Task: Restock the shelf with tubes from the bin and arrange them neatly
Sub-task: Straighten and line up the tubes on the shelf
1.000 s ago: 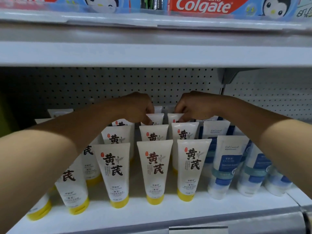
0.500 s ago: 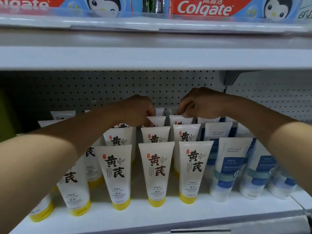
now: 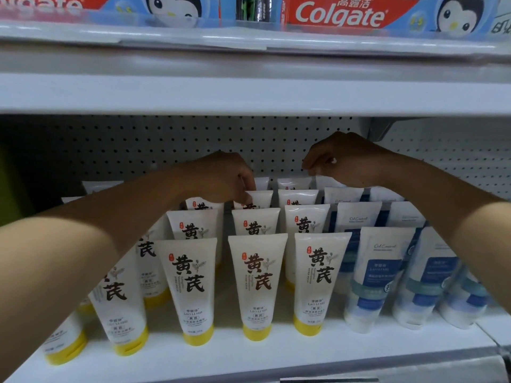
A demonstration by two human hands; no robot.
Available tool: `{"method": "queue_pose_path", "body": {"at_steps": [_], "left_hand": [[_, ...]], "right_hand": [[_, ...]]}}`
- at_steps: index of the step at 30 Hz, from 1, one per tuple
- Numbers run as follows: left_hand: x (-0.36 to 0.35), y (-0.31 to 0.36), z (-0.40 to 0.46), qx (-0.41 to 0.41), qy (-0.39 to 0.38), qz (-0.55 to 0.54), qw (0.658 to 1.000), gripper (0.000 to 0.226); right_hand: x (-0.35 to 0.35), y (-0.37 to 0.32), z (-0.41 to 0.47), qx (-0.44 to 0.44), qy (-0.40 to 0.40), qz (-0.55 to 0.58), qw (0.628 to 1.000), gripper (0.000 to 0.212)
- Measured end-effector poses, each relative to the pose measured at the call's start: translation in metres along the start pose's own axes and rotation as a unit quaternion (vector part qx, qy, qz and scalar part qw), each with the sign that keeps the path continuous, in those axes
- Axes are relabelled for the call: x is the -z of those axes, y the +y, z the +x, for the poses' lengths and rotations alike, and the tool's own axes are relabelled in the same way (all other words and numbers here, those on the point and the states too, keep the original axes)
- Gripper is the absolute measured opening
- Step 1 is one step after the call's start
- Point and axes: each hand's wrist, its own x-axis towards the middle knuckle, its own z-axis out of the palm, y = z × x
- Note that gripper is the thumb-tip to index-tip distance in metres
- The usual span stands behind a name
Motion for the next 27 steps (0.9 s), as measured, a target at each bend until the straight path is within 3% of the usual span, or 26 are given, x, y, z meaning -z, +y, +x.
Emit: {"method": "queue_pose_path", "body": {"at_steps": [14, 17, 19, 22, 27], "left_hand": [[0.016, -0.011, -0.004, 0.034, 0.080, -0.075, 0.993, 0.022], [0.016, -0.011, -0.004, 0.034, 0.081, -0.075, 0.993, 0.022], [0.016, -0.011, -0.005, 0.036, 0.082, -0.074, 0.993, 0.022], [0.018, -0.012, -0.008, 0.036, 0.085, -0.066, 0.994, 0.021], [0.021, -0.016, -0.008, 0.030, 0.094, -0.055, 0.994, 0.024]], "right_hand": [[-0.021, -0.011, 0.039, 0.011, -0.158, -0.131, 0.979, 0.029], [-0.026, -0.010, 0.043, 0.015, -0.161, -0.138, 0.977, 0.015], [-0.027, -0.010, 0.044, 0.015, -0.158, -0.145, 0.977, 0.032], [-0.028, -0.012, 0.043, 0.017, -0.150, -0.155, 0.976, 0.040], [-0.030, -0.011, 0.045, 0.015, -0.151, -0.133, 0.979, 0.018]]}}
